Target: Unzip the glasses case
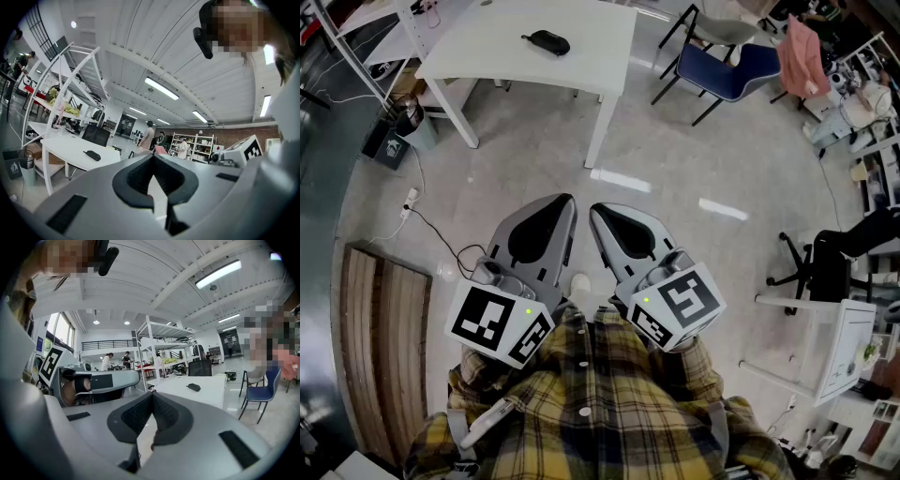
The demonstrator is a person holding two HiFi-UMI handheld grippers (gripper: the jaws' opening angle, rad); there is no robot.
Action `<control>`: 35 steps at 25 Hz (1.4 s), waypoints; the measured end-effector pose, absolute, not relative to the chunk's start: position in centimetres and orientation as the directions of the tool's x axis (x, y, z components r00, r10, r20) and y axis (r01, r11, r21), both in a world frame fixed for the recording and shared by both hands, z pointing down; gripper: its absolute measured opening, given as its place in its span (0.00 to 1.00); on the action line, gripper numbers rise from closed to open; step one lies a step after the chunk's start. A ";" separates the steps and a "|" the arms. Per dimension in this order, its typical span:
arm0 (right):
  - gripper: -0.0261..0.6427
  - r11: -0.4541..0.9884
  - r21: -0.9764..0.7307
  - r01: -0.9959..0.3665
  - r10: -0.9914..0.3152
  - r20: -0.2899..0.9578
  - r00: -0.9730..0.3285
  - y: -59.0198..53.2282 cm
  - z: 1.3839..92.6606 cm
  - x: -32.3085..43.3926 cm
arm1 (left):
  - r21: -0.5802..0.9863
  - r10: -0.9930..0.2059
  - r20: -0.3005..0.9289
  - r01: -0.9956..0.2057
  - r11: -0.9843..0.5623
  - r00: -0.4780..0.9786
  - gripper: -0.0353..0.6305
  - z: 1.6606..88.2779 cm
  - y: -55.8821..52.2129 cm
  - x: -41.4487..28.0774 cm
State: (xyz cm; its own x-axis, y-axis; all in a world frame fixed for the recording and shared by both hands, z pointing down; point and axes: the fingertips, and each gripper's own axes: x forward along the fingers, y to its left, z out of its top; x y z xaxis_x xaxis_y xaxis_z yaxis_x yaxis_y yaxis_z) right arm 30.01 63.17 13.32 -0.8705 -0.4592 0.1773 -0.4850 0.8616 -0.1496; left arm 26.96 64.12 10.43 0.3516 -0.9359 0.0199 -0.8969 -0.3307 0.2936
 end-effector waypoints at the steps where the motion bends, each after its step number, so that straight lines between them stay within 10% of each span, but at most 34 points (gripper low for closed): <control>1: 0.04 0.860 -0.149 -0.489 -0.462 0.183 -0.868 63.0 13.4 30.2 | 0.295 -0.934 0.020 -0.895 -0.334 0.356 0.06 10.5 63.9 27.1; 35: 0.04 0.887 -0.180 -0.426 -0.393 0.195 -0.899 53.0 15.4 27.0 | 0.271 -0.970 0.037 -0.936 -0.222 0.241 0.06 11.8 54.1 22.4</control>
State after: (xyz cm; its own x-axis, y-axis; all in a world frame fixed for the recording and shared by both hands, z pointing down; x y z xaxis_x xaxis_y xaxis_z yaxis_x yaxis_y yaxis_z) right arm 27.02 52.97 15.44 -0.8988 -0.3928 0.1948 -0.4264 0.8865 -0.1796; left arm 22.35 54.08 11.80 0.2410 -0.9698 0.0368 -0.9365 -0.2224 0.2712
